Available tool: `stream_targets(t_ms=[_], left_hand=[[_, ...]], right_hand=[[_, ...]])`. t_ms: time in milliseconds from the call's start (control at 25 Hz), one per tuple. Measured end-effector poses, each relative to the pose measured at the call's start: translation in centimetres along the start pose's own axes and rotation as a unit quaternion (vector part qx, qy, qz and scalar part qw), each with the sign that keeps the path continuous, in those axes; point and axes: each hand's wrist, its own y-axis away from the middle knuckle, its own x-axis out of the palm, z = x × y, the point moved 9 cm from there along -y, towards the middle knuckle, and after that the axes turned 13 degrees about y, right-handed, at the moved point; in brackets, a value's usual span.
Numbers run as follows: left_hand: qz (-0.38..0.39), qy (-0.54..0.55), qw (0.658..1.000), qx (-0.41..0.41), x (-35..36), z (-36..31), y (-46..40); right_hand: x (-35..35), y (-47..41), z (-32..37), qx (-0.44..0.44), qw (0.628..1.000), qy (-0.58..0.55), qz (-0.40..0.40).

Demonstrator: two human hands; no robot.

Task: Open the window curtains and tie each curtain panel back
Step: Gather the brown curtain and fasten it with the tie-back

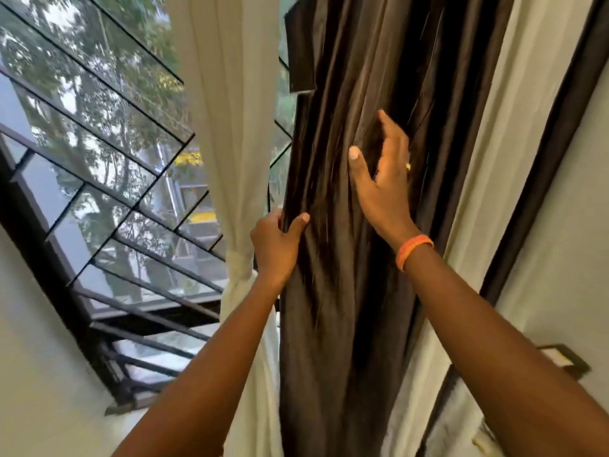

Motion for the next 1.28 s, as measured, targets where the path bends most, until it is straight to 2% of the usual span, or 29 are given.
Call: stream_targets(t_ms=[80, 120, 160, 200, 240, 280, 320, 360, 400, 480, 560, 600, 680, 760, 800, 840, 880, 920, 960, 1000, 1040, 1080, 1120, 1160, 1200, 1240, 1280], left_hand=[[0.021, -0.003, 0.999, -0.027, -1.1, 1.5, 1.2], [0.024, -0.012, 0.998, -0.053, -1.9, 2.7, 2.1], [0.024, -0.021, 0.996, -0.084, -2.6, 3.8, 2.9], [0.027, -0.032, 0.993, -0.113, -3.0, 5.1, 3.7], [0.036, -0.045, 0.988, -0.141, -3.3, 6.5, 4.7], [0.048, -0.060, 0.984, -0.163, -3.5, 8.0, 5.8], [0.059, -0.073, 0.978, -0.184, -3.7, 9.5, 7.0], [0.061, -0.081, 0.974, -0.202, -3.8, 11.0, 8.2], [0.059, -0.083, 0.972, -0.213, -3.9, 12.3, 9.4], [0.069, -0.100, 0.968, -0.220, -3.1, 14.0, 11.0], [0.076, -0.110, 0.969, -0.205, -1.7, 14.9, 11.9], [0.078, -0.107, 0.970, -0.202, -0.9, 15.9, 12.5], [0.078, -0.095, 0.974, -0.191, 0.5, 19.1, 13.5], [0.074, -0.095, 0.980, -0.160, 1.5, 24.2, 15.0], [0.065, -0.098, 0.984, -0.137, 1.9, 27.2, 16.2], [0.051, -0.111, 0.986, -0.112, 2.2, 30.5, 17.8], [0.037, -0.118, 0.988, -0.090, 2.4, 33.2, 19.5], [0.028, -0.122, 0.989, -0.077, 2.7, 36.2, 21.7], [0.021, -0.126, 0.989, -0.070, 3.0, 40.0, 24.1], [0.016, -0.137, 0.988, -0.076, 3.1, 44.0, 26.5], [0.011, -0.142, 0.986, -0.087, 3.2, 47.8, 28.8], [0.009, -0.141, 0.986, -0.094, 3.3, 51.5, 31.0], [0.009, -0.128, 0.987, -0.101, 3.5, 54.7, 32.9], [0.008, -0.108, 0.988, -0.112, 4.0, 58.0, 34.8], [0.002, -0.089, 0.988, -0.129, 4.4, 60.6, 36.7], [-0.004, -0.084, 0.987, -0.137, 4.7, 63.1, 38.7], [-0.007, -0.083, 0.986, -0.142, 5.1, 65.6, 41.0]], right_hand=[[1.6, 1.2, 1.4, -0.075, 0.994, 0.084, -0.005], [4.2, 3.4, 1.2, -0.116, 0.977, 0.172, 0.057], [7.9, 6.7, 0.1, -0.152, 0.938, 0.259, 0.175], [11.7, 11.6, -2.3, -0.176, 0.869, 0.322, 0.332], [14.3, 17.3, -5.2, -0.172, 0.784, 0.350, 0.482], [15.4, 22.2, -7.7, -0.137, 0.724, 0.336, 0.586], [15.5, 25.2, -9.1, -0.080, 0.708, 0.296, 0.636], [15.3, 25.9, -9.8, -0.032, 0.728, 0.259, 0.633], [14.9, 24.9, -9.8, 0.002, 0.773, 0.233, 0.590], [12.8, 19.4, -8.0, 0.015, 0.883, 0.183, 0.433], [9.6, 14.4, -5.9, -0.007, 0.950, 0.166, 0.263], [8.3, 13.0, -5.6, -0.023, 0.965, 0.177, 0.192], [7.4, 13.5, -6.4, -0.037, 0.968, 0.233, 0.079], [11.5, 19.6, -11.0, -0.015, 0.956, 0.287, 0.057], [15.3, 24.3, -14.3, -0.009, 0.947, 0.302, 0.107], [20.3, 31.2, -18.2, -0.019, 0.926, 0.309, 0.217], [25.0, 39.2, -22.0, -0.032, 0.881, 0.302, 0.363], [28.6, 49.3, -25.7, -0.036, 0.811, 0.283, 0.511], [30.4, 59.5, -28.6, -0.048, 0.737, 0.262, 0.621], [31.0, 67.9, -30.6, -0.068, 0.697, 0.234, 0.674], [31.1, 73.3, -32.2, -0.084, 0.701, 0.216, 0.674], [31.2, 75.7, -33.5, -0.072, 0.739, 0.209, 0.637], [31.2, 75.3, -34.4, -0.033, 0.809, 0.194, 0.554], [30.8, 73.5, -35.8, 0.032, 0.884, 0.156, 0.439], [29.7, 71.0, -36.7, 0.082, 0.943, 0.106, 0.305], [28.4, 69.5, -37.4, 0.107, 0.975, 0.079, 0.180], [28.2, 69.7, -37.8, 0.115, 0.984, 0.075, 0.117]])
